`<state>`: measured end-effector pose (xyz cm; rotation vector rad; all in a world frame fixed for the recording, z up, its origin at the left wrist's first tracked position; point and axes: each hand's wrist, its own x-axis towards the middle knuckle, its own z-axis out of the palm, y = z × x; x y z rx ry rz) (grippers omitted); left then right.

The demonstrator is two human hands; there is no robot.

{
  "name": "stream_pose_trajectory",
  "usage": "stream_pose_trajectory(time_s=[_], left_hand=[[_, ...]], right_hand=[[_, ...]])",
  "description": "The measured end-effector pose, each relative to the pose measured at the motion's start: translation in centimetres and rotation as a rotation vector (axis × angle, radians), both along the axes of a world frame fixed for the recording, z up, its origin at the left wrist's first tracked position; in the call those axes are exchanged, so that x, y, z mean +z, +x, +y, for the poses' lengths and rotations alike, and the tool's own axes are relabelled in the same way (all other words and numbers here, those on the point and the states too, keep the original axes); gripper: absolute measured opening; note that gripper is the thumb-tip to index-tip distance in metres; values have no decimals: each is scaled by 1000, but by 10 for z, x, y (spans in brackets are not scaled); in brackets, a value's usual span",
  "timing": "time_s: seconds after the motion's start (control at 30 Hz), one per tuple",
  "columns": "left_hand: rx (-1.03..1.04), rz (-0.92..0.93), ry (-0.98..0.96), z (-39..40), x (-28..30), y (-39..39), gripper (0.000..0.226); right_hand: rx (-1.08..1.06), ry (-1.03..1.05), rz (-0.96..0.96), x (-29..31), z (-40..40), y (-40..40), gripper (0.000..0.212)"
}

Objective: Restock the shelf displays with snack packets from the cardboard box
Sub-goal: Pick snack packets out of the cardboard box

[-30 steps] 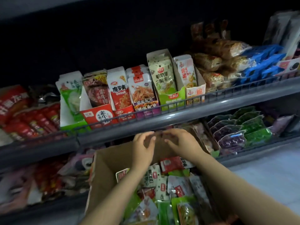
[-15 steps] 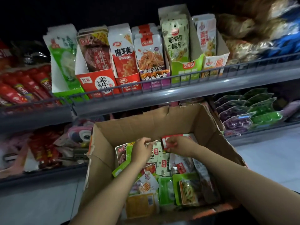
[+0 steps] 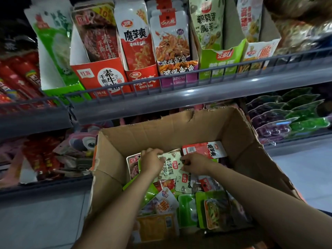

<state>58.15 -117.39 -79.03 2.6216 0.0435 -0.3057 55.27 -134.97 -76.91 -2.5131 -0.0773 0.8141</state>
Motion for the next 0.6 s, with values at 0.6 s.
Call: stream_pose_trajectory(time_s=[0.6], left_hand=[[95,148,-285,22,103,-10,9]], right_hand=[[-457,496,-135,54,17,-12,13]])
